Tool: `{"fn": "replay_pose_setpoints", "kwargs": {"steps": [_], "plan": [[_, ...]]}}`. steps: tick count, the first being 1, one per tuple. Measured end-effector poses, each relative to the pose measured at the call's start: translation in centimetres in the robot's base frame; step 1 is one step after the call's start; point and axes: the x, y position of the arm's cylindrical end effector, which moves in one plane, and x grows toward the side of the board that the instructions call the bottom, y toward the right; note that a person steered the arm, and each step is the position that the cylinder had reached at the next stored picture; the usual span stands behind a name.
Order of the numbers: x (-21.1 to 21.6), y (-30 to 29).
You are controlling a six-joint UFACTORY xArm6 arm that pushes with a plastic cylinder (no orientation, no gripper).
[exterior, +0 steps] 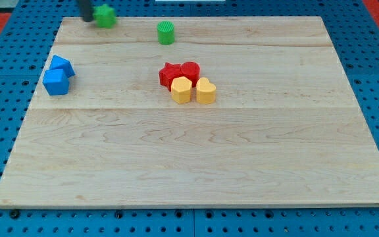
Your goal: Slide the green star to the left
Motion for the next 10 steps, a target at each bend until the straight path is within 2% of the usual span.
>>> {"fn": "replay_pose_setpoints", "kwargs": {"steps": [1,2,3,4,5,6,9,10], "plan": [[5.5,5.1],[9.8,5.1],[10.6,9.7],[7.3,15.9],[1.7,16.3],[-0.6,13.5],[0.0,5.7],[2.8,4.9]]}}
